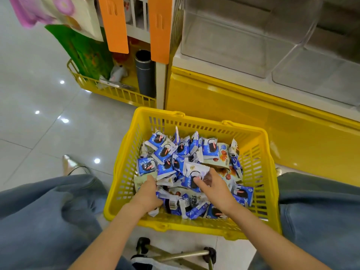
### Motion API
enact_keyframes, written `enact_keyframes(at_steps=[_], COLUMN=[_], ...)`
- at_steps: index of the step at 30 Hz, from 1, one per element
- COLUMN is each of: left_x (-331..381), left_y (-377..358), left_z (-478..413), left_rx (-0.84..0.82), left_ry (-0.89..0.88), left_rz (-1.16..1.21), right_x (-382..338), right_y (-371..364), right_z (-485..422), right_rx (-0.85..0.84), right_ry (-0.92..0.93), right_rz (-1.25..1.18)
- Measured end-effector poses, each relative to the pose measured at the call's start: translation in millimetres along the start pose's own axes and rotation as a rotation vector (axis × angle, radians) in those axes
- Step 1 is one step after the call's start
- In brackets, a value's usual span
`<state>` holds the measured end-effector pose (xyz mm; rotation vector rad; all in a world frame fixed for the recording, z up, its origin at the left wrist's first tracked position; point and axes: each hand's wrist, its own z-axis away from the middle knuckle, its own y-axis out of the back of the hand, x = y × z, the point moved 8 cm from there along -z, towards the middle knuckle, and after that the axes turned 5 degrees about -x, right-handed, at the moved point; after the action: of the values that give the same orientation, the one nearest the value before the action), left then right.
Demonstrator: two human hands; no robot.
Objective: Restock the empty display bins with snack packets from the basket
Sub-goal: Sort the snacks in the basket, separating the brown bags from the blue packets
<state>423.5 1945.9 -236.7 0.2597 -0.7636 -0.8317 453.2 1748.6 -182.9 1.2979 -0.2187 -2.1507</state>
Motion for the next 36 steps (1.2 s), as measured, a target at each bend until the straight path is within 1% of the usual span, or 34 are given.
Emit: enact_keyframes(at_steps=[2, 4, 8, 11, 12, 13, 15, 16, 18, 20, 24, 27, 29, 30, 31, 34, 36], left_x=[-2.7, -2.0, -2.2, 7.1, 10.0, 10.9, 8.7, 8.8, 15.2, 21.2, 16.1, 12.1, 5.5, 2.6, 1.3, -0.4, -2.5], left_y=[3.7, 4.7, 10.8, 6.0, 4.2, 2.9, 1.4, 2.0, 7.2, 13.2, 22.1, 29.3, 34.8, 38.3, 42.4, 55.1, 57.6], left_z=[3.3, 7.5, 16.5, 22.4, 24.8, 27.2, 29.5, 30.3, 33.3, 36.6, 41.5, 42.5, 41.1, 40.5, 40.8, 44.0, 44.9], left_rx=[-0.034, -0.045, 0.060, -0.001, -0.021, -0.027, -0.033, -0.044, -0.093, -0.121, -0.119, -0.077, 0.012, 0.047, 0.073, 0.103, 0.100], left_ry=[0.002, 0.000, 0.056, 0.027, 0.012, 0.012, 0.025, 0.012, -0.070, -0.164, -0.201, -0.211, -0.177, -0.175, -0.188, -0.245, -0.253], left_rz=[0.146, 0.375, 0.921, 1.297, 1.377, 1.403, 1.367, 1.352, 1.364, 1.349, 1.278, 1.218, 1.251, 1.290, 1.324, 1.360, 1.354], right_x=[-3.9, -12.4, -28.9, -38.7, -38.3, -36.1, -31.2, -28.0, -26.5, -36.4, -66.1, -67.5, -50.8, -39.6, -27.7, 2.2, 10.3], right_y=[-3.8, -6.4, -14.6, -34.4, -43.0, -50.8, -60.9, -61.7, -58.4, -59.8, -74.1, -71.7, -66.7, -67.3, -71.5, -95.9, -105.4], right_z=[4.2, 10.3, 17.8, 26.5, 30.0, 32.4, 34.2, 32.7, 28.3, 24.6, 19.0, 9.2, -1.1, -5.7, -9.9, -15.0, -16.2], right_rx=[-0.042, -0.071, -0.101, -0.184, -0.216, -0.232, -0.206, -0.153, -0.015, 0.044, -0.046, -0.095, -0.077, -0.089, -0.133, -0.364, -0.410], right_ry=[-0.005, 0.016, 0.063, 0.086, 0.074, 0.058, 0.037, 0.012, -0.041, -0.019, 0.143, 0.191, 0.127, 0.074, 0.023, -0.092, -0.112], right_rz=[-0.087, -0.133, -0.139, -0.249, -0.246, -0.215, -0.177, -0.185, -0.256, -0.279, -0.210, -0.168, -0.150, -0.085, 0.027, 0.355, 0.525])
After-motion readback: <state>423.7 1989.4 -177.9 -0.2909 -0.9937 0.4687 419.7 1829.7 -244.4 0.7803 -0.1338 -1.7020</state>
